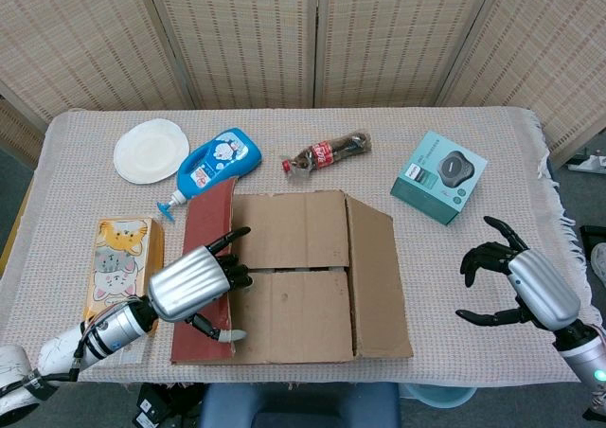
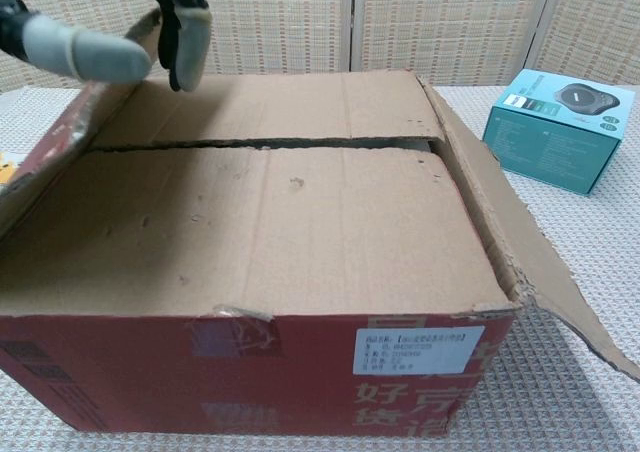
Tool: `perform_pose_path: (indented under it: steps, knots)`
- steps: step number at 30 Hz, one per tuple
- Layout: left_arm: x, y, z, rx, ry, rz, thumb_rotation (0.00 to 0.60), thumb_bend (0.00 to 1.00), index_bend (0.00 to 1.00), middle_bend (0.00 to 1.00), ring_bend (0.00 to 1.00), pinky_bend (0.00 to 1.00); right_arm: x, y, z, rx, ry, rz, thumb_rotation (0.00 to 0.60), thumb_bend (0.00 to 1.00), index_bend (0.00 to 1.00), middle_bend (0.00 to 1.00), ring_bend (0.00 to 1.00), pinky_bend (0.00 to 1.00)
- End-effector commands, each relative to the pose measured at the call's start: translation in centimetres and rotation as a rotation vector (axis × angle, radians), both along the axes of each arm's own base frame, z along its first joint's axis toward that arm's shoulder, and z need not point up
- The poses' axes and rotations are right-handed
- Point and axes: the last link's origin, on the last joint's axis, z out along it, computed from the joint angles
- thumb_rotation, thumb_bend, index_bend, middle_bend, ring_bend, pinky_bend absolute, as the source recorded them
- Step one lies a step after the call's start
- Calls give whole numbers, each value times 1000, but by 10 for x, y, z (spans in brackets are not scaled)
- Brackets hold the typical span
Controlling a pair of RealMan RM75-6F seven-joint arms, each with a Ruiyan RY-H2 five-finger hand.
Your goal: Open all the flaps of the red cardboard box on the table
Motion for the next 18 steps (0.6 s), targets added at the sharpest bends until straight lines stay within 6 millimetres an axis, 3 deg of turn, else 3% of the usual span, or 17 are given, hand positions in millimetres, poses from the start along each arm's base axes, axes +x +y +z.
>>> perform_pose_path:
  steps: [1,18]
  knots:
    - [-1,-4,13,6,-47,31,94,227,505,533,476,0,0,0,1,-4,-3,3,255,66,579,501,387,0]
    - [-38,-10,70,198,-74,158,91,226,511,533,476,0,4,-3,6,-18,-13,17,252,66,580,501,387,0]
